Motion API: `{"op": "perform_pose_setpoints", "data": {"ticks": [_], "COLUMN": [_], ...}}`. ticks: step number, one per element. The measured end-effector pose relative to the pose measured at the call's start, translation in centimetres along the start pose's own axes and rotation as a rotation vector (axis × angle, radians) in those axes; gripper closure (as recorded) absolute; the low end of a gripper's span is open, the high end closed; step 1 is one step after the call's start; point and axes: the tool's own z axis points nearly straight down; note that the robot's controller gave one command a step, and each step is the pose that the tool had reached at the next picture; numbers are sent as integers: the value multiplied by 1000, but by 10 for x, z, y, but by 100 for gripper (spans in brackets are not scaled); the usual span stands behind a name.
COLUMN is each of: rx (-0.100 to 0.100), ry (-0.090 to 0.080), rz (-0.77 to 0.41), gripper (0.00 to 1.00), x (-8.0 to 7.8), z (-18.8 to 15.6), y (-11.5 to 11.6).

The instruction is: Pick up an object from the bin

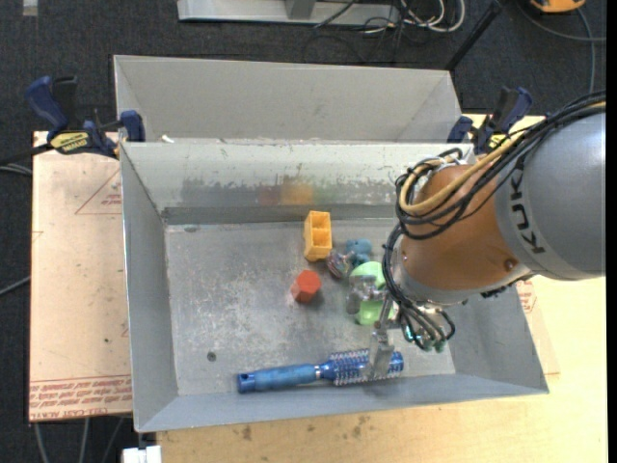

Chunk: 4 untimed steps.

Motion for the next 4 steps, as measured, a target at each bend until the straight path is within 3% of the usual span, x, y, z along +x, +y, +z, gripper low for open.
{"op": "perform_pose_setpoints", "data": {"ticks": [1, 2, 3, 4], "rx": [-1, 2, 0, 0], "ry": [2, -10, -2, -4], "rz": [103, 96, 348, 347], "gripper": [0, 0, 0, 100], "x": [-16, 1, -11, -12], "z": [60, -6, 58, 57], "y": [7, -18, -37, -37]}}
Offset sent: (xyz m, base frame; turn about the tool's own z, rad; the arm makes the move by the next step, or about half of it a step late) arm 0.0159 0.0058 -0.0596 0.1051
